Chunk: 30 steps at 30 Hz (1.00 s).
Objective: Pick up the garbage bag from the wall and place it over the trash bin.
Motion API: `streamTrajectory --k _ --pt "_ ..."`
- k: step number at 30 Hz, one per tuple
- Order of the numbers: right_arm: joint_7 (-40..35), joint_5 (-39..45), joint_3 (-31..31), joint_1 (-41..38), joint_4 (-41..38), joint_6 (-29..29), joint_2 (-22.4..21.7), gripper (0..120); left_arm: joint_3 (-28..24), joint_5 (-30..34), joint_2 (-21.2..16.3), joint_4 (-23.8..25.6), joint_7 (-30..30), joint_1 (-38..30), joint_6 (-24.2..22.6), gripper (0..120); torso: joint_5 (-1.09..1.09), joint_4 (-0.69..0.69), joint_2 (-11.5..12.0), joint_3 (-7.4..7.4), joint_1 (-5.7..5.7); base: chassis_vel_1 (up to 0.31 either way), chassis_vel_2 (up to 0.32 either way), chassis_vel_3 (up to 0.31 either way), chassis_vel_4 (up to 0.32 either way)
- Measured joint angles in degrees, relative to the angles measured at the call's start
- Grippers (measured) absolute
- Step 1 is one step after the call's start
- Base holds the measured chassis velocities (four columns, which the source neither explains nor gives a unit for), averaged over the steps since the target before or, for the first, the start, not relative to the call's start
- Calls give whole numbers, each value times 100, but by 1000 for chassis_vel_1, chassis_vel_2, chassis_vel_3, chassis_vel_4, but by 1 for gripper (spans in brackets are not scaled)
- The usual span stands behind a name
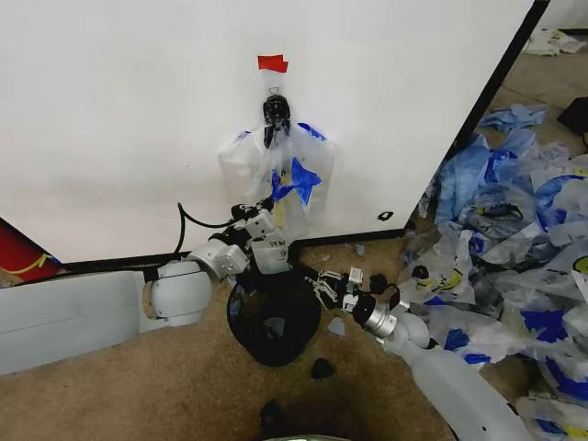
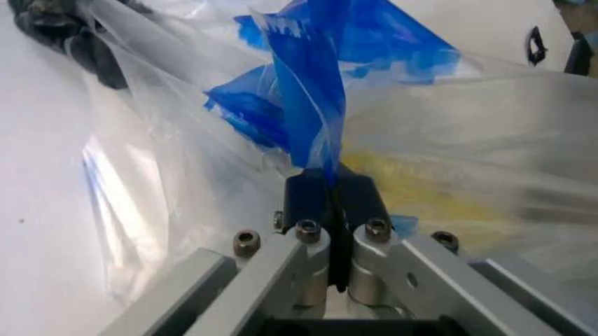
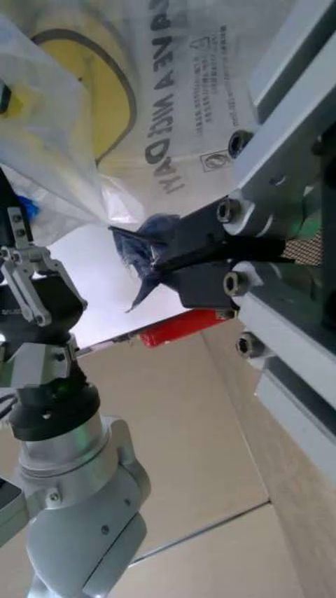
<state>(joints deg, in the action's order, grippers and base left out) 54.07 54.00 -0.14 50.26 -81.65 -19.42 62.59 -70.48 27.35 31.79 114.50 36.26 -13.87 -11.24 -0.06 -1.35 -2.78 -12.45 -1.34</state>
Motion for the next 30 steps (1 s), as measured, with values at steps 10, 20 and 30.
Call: streamTrajectory --k 10,20,30 --pt "-40 31 28 -1 -21 0 2 0 39 201 -244 297 83 -151 35 0 0 1 0 0 0 0 0 0 0" --pt "-45 19 49 40 -47 1 44 0 315 530 -508 499 142 -129 109 0 0 0 0 0 0 0 0 0 0" --pt "-861 -393 385 220 -474 -153 -185 16 567 535 -594 520 177 222 175 0 3 0 0 0 0 0 0 0 0"
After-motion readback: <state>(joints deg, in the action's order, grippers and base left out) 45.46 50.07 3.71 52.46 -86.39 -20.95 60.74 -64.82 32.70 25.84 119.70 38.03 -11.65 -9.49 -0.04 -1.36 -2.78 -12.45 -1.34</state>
